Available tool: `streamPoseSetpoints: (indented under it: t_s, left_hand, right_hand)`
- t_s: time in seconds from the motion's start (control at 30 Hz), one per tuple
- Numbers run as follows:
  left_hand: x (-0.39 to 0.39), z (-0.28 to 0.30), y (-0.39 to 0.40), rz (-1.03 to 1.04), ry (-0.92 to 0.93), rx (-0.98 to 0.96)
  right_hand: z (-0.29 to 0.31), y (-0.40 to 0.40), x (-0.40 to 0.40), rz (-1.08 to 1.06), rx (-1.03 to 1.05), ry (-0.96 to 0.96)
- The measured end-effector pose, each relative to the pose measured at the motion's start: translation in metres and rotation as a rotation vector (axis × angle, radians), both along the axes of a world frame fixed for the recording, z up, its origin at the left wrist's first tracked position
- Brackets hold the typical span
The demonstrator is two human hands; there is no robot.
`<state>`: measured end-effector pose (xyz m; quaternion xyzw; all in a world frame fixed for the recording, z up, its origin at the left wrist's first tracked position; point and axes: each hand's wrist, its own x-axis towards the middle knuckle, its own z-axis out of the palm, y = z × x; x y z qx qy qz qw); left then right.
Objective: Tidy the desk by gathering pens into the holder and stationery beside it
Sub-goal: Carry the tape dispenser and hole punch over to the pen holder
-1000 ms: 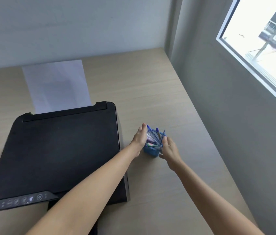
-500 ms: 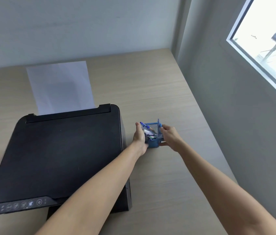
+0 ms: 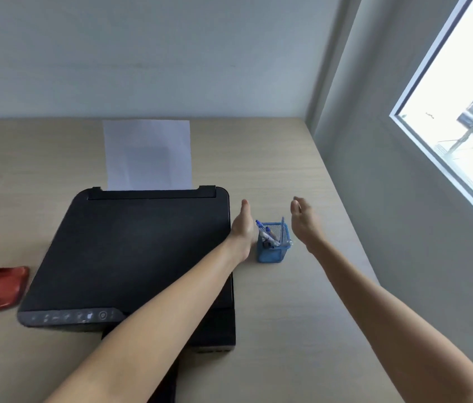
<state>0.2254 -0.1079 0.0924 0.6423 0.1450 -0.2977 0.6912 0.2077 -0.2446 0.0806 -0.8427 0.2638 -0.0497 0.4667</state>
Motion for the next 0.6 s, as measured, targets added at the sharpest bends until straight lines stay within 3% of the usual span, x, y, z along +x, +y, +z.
streamPoseSetpoints:
  t_s: [0.13, 0.27, 0.43, 0.6]
  left_hand:
    - [-0.015, 0.055, 0.061, -0.007, -0.098, -0.102]
    - [-0.030, 0.083, 0.163, 0.145, -0.241, -0.100]
    - [-0.062, 0.076, 0.293, 0.328, -0.300, 0.115]
    - [-0.119, 0.036, 0.435, 0.487, -0.285, 0.481]
  right_hand:
    - [0.048, 0.046, 0.007, 0.090, -0.028, -0.151]
    - [0.080, 0.131, 0.011, 0.251, -0.035, -0.203]
    - [0.089, 0.245, 0.012, 0.473, -0.107, -0.168]
    - [0.078, 0.376, 0.005, 0.672, -0.070, -0.128]
